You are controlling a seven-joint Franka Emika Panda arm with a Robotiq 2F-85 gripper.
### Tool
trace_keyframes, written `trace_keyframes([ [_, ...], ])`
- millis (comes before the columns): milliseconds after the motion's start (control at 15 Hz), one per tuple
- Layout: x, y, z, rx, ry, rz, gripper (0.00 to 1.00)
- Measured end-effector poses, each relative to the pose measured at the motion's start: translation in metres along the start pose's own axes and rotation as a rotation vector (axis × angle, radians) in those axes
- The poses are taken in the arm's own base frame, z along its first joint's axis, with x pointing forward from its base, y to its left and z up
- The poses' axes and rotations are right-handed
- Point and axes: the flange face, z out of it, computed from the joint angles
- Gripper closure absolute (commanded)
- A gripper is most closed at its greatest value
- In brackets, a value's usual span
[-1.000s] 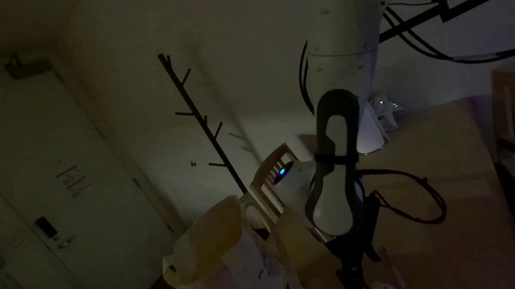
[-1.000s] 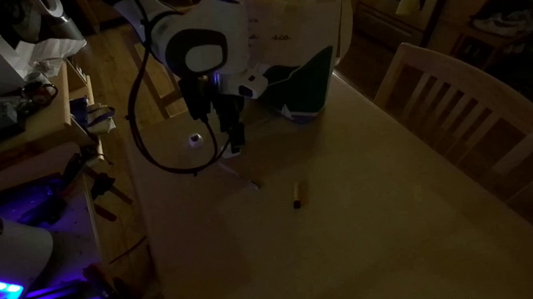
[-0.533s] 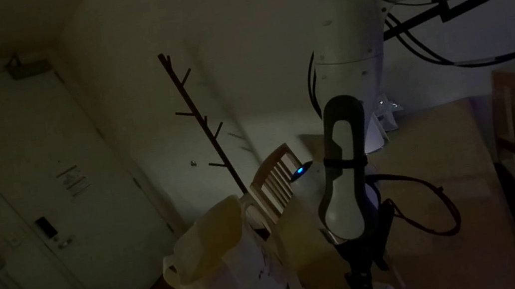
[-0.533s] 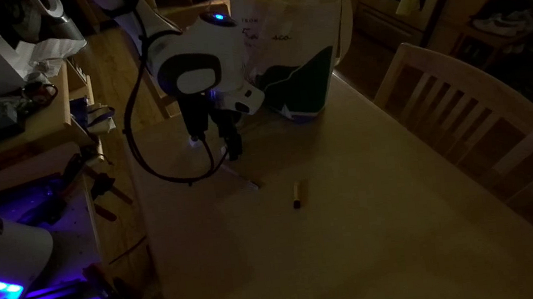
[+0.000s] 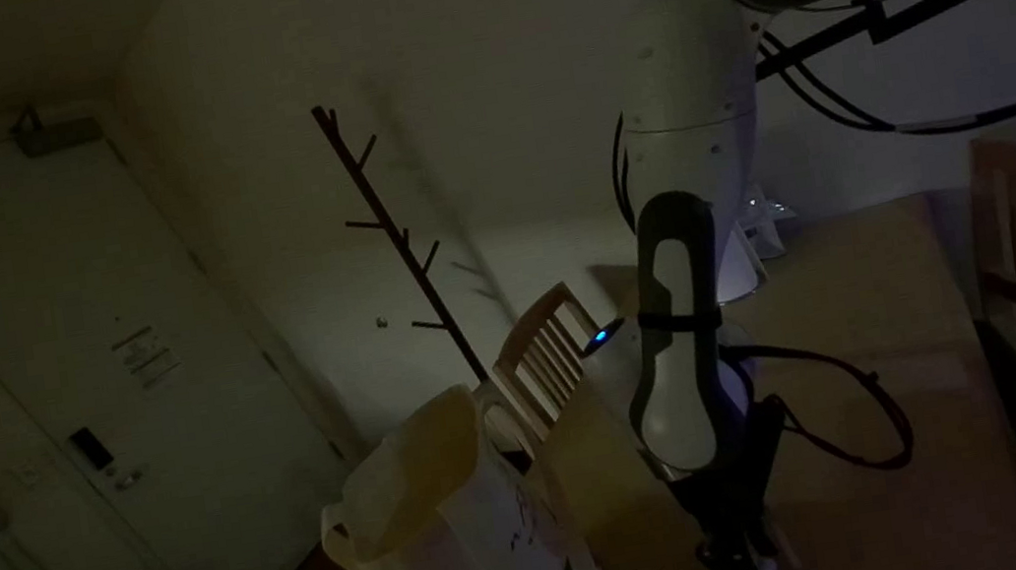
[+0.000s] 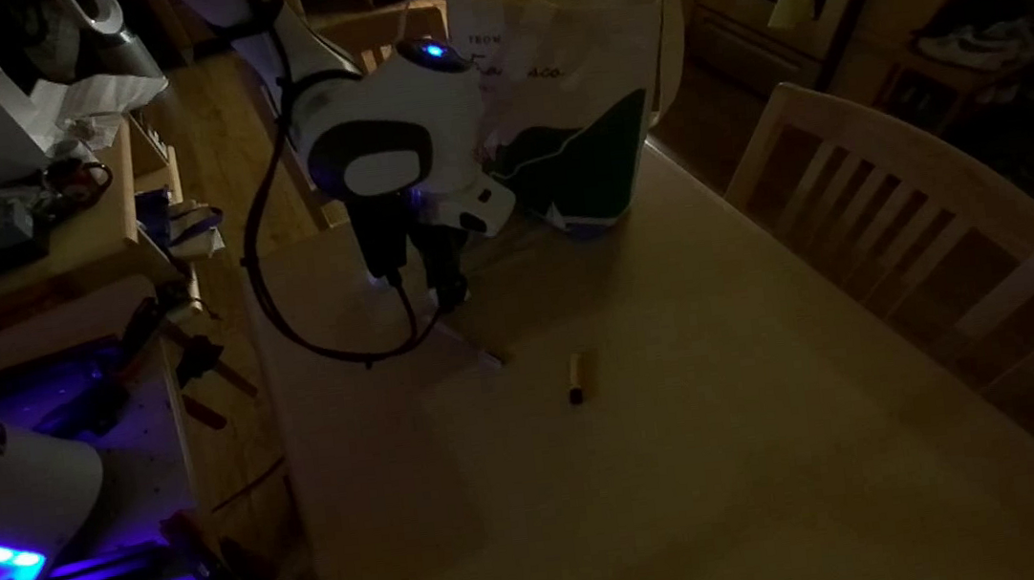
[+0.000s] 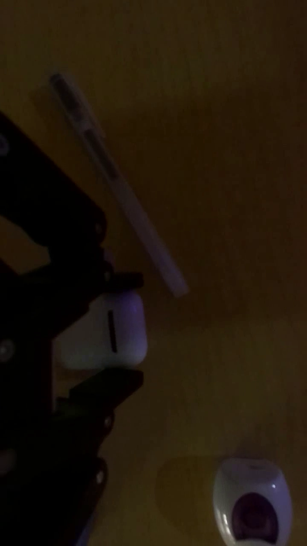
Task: Place the white object on top of the yoghurt
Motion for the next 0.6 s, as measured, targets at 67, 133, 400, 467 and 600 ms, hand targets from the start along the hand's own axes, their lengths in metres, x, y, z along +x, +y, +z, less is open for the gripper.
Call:
trace_keyframes([
  [67, 0.0002, 0.0001, -0.0006, 0.002, 0.001, -0.003, 0.77],
  [133, 0.0002, 0.0002, -0.0004, 0.003, 0.0, -0.005, 0.77],
  [400, 0.0002, 0.0004, -0.0004, 0.004, -0.003, -0.02, 0.77],
  [467, 0.0002, 0.0006, -0.0004, 0.002, -0.005, -0.022, 0.77],
  [600, 0.0011, 0.0032, -0.0022, -0.016, -0.013, -0.035, 0.77],
])
